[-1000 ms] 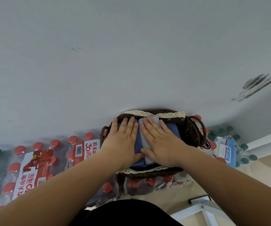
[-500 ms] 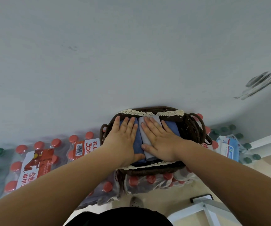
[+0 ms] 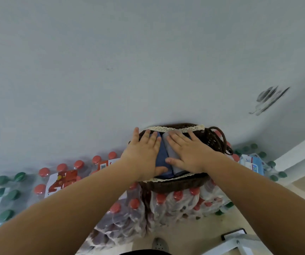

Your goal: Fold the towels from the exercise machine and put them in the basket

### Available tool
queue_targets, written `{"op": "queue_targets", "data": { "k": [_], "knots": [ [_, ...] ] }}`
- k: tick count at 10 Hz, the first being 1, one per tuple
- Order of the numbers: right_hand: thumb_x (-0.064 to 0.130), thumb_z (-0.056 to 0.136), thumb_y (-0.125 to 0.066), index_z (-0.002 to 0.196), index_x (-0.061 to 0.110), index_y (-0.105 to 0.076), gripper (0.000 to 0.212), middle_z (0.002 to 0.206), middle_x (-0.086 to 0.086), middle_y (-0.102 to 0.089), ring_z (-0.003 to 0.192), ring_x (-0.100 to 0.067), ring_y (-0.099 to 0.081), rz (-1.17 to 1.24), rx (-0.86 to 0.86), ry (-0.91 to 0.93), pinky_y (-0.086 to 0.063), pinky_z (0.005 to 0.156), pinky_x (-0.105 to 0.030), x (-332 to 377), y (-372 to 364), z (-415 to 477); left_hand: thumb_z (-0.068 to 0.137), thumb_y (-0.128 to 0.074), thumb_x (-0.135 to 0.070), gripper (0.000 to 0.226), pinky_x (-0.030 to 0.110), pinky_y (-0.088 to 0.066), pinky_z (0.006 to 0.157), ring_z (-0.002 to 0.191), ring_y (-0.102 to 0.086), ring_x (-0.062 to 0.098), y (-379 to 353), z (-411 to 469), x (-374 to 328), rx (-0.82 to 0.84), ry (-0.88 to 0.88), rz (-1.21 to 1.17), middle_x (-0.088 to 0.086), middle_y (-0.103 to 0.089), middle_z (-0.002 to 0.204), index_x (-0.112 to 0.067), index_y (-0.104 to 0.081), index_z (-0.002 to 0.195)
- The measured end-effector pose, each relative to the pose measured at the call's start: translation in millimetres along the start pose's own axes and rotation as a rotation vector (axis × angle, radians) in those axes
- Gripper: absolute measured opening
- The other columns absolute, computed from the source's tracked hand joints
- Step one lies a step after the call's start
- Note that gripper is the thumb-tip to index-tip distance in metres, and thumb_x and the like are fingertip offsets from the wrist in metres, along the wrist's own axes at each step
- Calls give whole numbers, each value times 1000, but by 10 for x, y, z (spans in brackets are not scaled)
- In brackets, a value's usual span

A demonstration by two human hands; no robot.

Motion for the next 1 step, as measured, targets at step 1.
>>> {"op": "queue_targets", "data": {
  "k": [1],
  "knots": [
    [81,79,6,157,21,15,99,164,-1,23,151,-17,18,13,-53,-83,8,122,-51,126,196,-78,89,-21,-78,97,63,3,117,152,8,31,136,-281,257,-111,37,-3,7,6,166,-15,6,158]
  ]
}}
Point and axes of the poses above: each hand's wrist, its own z-axis towards the middle knuckle, its own y-axis out of the back of the hand, x = y × z, the point moved 5 cm from there along z, towards the middle knuckle
